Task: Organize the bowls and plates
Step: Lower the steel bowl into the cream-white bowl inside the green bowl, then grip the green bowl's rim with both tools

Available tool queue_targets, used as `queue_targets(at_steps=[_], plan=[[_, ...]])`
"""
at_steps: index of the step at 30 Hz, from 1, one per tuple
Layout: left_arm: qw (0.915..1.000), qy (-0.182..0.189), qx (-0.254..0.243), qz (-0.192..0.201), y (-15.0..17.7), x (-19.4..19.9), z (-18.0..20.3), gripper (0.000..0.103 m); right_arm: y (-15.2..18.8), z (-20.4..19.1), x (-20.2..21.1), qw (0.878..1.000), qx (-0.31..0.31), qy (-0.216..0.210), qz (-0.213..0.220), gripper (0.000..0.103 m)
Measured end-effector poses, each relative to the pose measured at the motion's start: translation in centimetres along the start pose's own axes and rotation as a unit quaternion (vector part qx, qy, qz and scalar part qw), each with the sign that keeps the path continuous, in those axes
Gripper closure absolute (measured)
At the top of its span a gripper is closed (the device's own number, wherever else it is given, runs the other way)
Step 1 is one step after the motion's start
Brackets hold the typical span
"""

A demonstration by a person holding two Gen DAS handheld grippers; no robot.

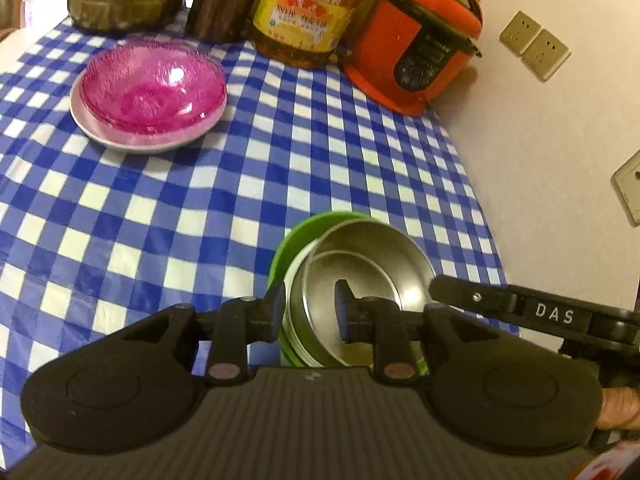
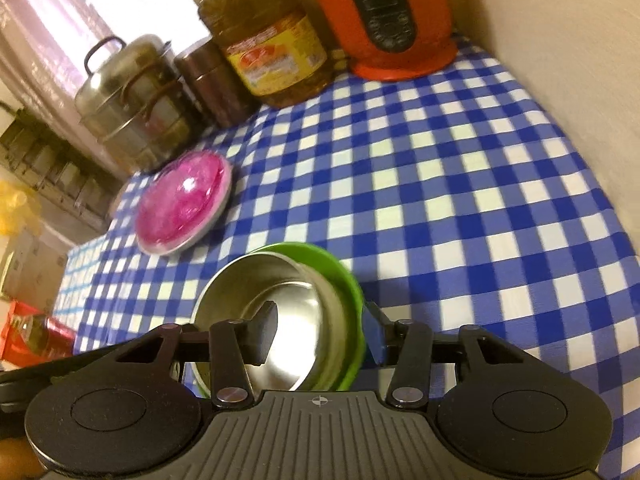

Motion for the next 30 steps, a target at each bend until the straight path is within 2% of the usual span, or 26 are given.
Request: queue_targets(at_steps=[4,11,30], plan=[[1.0,-0.002,0.003,0.005,0.0,-0.2,-0.3,0.077,0.5,1.3,-0.1,1.0,-0.016,0.007,-0.005,0.056],[1.0,0.001,0.006,-0.008,0.7,-1.3,-0.9,0.077,1.9,2.6,-0.3,0.999,-0.035,-0.007,-0.009,0.056],[0.9993,0.004,0.01,-0.036,1.2,-3.3,-1.0,0.077,2.8,2.8,-0.7,0.999,-0.042,-0.023,-0.011,0.055]])
Point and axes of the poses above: each gripper's, at about its wrist camera, not at the fingertips, and x roughly against the way its jaws point, z to its right, y to its underside, the point moved 1 cm from there along -x, roughly the way its jaws point, and after that the axes turned 9 degrees about -y, right-handed, at the moved point
